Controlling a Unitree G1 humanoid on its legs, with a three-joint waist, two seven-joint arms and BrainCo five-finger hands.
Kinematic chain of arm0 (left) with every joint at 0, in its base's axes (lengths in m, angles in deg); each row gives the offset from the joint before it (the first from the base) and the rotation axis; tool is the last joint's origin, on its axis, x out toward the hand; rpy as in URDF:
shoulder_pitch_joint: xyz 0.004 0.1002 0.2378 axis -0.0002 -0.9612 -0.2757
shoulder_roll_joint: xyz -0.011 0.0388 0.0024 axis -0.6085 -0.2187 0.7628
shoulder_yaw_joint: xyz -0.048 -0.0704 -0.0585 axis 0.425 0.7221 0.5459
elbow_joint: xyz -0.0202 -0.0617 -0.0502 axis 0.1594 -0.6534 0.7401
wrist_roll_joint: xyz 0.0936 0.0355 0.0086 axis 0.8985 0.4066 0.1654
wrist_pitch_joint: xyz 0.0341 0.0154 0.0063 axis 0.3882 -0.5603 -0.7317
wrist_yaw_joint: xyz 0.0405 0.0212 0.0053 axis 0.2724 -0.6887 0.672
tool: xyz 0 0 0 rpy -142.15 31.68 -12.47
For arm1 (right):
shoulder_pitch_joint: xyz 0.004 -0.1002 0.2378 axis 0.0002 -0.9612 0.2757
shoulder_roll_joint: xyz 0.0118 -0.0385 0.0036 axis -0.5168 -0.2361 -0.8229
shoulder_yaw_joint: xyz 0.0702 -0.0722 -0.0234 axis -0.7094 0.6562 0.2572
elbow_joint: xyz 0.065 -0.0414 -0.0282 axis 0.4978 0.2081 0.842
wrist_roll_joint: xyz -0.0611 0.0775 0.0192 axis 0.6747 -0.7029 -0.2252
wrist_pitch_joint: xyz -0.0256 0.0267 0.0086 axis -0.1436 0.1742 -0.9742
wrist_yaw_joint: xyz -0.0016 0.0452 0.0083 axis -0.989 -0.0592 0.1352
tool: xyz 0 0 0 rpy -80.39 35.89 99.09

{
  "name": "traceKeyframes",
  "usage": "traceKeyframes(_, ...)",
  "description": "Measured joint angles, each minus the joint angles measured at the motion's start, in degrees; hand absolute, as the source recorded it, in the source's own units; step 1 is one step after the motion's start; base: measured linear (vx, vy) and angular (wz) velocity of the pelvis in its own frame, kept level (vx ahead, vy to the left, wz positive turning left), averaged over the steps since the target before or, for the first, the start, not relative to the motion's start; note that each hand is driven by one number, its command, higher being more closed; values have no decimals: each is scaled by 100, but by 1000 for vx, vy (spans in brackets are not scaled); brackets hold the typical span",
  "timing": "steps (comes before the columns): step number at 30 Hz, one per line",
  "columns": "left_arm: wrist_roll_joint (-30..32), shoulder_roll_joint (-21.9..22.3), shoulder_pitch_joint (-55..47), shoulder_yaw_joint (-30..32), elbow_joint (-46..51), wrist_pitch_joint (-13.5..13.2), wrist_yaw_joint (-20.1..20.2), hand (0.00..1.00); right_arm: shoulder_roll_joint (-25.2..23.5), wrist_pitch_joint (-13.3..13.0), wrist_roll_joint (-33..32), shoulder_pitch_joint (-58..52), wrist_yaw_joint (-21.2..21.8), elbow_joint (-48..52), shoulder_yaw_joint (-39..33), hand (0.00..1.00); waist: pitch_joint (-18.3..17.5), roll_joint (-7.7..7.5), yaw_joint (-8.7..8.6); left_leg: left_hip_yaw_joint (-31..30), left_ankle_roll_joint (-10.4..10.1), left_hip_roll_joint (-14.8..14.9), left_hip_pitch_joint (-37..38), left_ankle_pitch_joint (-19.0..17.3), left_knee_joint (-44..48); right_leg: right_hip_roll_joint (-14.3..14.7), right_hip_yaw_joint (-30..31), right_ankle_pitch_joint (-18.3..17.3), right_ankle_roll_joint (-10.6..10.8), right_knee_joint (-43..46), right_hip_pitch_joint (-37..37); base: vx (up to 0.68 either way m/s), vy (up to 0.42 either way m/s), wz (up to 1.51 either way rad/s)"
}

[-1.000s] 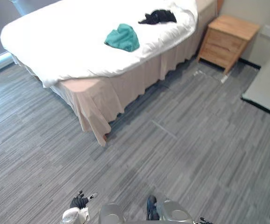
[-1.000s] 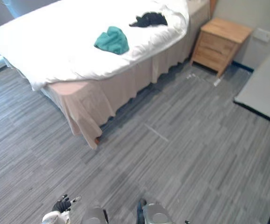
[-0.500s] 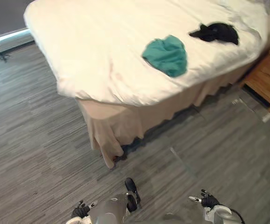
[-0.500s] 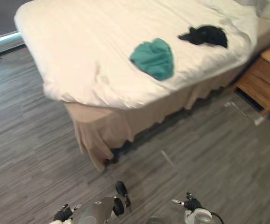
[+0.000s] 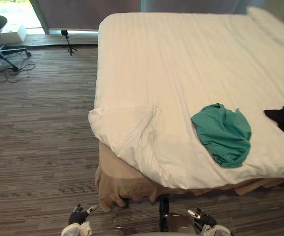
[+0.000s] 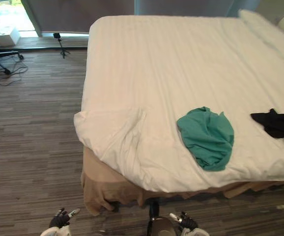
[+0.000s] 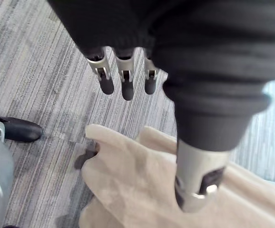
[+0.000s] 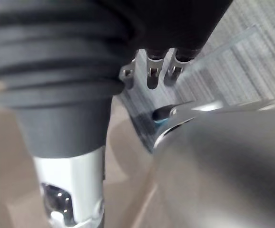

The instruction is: Tidy the bed and pick cloth on bed and put in laundry

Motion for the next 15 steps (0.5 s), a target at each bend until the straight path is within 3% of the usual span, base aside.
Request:
traceKeyframes(3, 529, -150, 110, 311, 225, -246, -387, 0, 75, 50, -147, -23, 46, 0, -287, 0, -43, 58, -87, 401, 26, -21, 65, 79, -142, 34, -10, -23, 34, -162, 54, 3, -18, 6)
traceKeyframes(6, 1021, -1065, 473, 489, 925, -335, -778, 0, -4, 50, -96, -194, 163, -78, -356, 0, -59, 41, -109, 544, 24, 1, -42, 78, -235, 68, -35, 166, 31, -530, 79, -76, -13, 13)
traceKeyframes(9, 1039, -1978, 859, 543, 1731, -361, -965, 0, -108, 38, 43, -456, 181, -88, -356, 0, -114, 84, -119, 775, 16, 6, -108, 73, -363, 97, -74, 376, 22, -799, 109, -76, -5, 6)
traceKeyframes(13, 806, -2742, 1452, 627, 2675, -530, -893, 0, -221, -19, 70, -774, 98, -56, -370, 0, -249, 216, -165, 1022, -64, 106, -102, -135, -437, 180, -139, 439, 14, -843, 102, -104, 26, 7)
traceKeyframes(15, 535, -2954, 1712, 732, 2968, -703, -623, 0, -293, -19, 62, -820, 44, -34, -378, 0, -287, 209, -189, 1140, -77, 126, -93, -224, -436, 202, -120, 498, 28, -846, 78, -79, 35, -10)
